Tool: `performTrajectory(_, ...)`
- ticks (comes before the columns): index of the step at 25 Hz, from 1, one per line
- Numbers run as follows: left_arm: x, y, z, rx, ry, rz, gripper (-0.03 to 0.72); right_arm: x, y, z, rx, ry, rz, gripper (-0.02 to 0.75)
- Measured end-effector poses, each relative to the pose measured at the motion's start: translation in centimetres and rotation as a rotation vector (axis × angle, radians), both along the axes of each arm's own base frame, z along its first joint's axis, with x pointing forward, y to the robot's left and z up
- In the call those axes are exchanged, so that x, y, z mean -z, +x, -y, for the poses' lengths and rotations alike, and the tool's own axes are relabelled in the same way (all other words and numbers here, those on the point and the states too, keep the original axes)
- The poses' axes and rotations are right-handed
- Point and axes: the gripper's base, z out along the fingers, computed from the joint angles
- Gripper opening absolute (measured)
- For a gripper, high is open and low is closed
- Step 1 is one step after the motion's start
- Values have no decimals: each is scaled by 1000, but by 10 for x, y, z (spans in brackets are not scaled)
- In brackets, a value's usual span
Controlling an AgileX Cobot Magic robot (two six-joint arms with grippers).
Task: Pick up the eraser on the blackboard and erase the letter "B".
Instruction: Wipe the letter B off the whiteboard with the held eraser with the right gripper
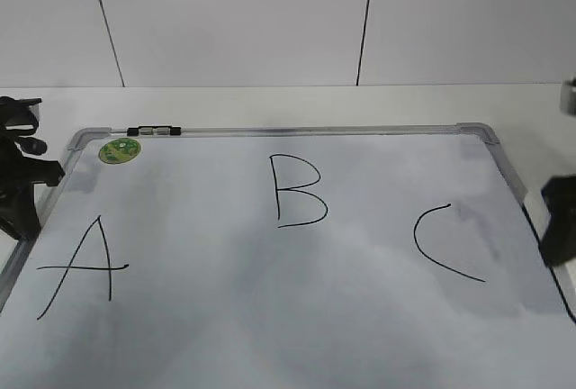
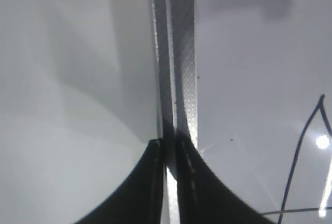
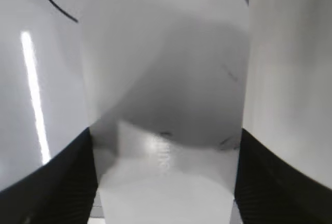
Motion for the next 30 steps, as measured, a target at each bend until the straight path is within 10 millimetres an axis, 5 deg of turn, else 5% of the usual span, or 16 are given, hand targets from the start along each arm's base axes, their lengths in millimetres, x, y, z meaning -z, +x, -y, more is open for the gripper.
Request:
performTrajectory(5, 0, 0, 0, 0, 0, 0, 31, -24, 37, -16, -66, -4, 12, 561)
performTrajectory(13, 0, 0, 0, 0, -1, -2, 31, -28, 105, -85, -240, -2, 48, 561)
performTrajectory(19, 0, 0, 0, -1, -2, -4, 31, -6, 148, -142, -340, -3, 73, 561)
performTrajectory(24, 0, 0, 0, -1, -3, -4, 31, 19, 163, -184, -424, -2, 70, 560)
performTrajectory(30, 0, 0, 0, -1, -3, -4, 31, 50, 172, -211, -470, 0, 41, 560)
